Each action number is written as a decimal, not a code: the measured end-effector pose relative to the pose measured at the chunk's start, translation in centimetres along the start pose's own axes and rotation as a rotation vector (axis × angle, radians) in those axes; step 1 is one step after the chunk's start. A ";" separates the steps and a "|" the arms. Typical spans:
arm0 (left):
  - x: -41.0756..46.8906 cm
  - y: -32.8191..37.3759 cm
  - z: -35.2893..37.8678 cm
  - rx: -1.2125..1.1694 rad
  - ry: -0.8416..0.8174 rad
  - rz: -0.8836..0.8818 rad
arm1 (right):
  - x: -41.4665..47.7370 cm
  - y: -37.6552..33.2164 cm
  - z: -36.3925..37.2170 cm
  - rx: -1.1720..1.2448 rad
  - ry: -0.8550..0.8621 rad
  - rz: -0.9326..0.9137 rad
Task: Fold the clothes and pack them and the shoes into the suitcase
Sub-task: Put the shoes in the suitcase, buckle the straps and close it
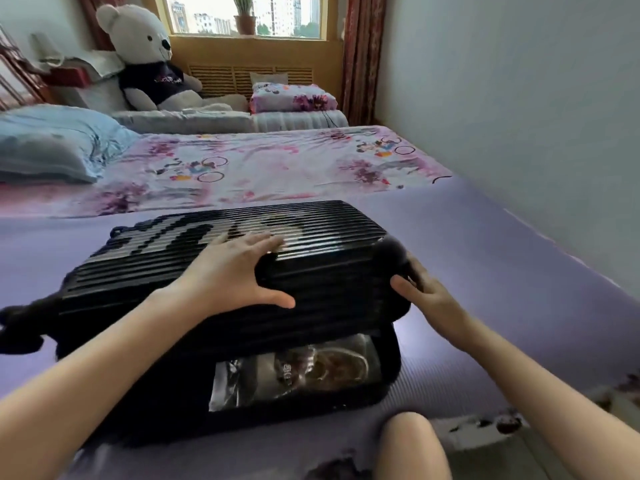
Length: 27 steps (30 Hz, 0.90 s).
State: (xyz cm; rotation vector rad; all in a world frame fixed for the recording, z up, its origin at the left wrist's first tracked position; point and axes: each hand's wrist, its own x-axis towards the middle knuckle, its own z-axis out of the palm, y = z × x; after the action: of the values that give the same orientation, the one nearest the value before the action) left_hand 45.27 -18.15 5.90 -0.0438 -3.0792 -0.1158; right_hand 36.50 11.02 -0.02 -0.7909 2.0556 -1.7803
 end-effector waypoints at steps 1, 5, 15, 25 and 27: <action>-0.6 0.4 1.3 -0.013 0.026 0.010 | -0.8 1.0 -0.1 -0.029 -0.022 0.025; -3.1 1.8 7.4 0.007 0.106 0.045 | -3.9 5.1 0.3 -0.141 -0.125 0.191; -5.2 2.3 9.4 -0.014 0.244 0.053 | -5.0 5.9 3.3 -0.126 0.122 0.214; -7.1 4.7 10.6 0.067 0.329 0.092 | -7.5 7.1 2.6 -0.187 0.157 0.220; -7.1 4.9 11.0 0.076 0.329 0.089 | -7.8 7.3 3.0 -0.180 0.149 0.247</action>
State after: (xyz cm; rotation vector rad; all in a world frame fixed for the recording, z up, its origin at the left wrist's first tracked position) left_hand 51.86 -12.65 -5.17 -0.1425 -2.7454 -0.0011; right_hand 42.92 13.75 -8.62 -0.4346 2.3202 -1.5783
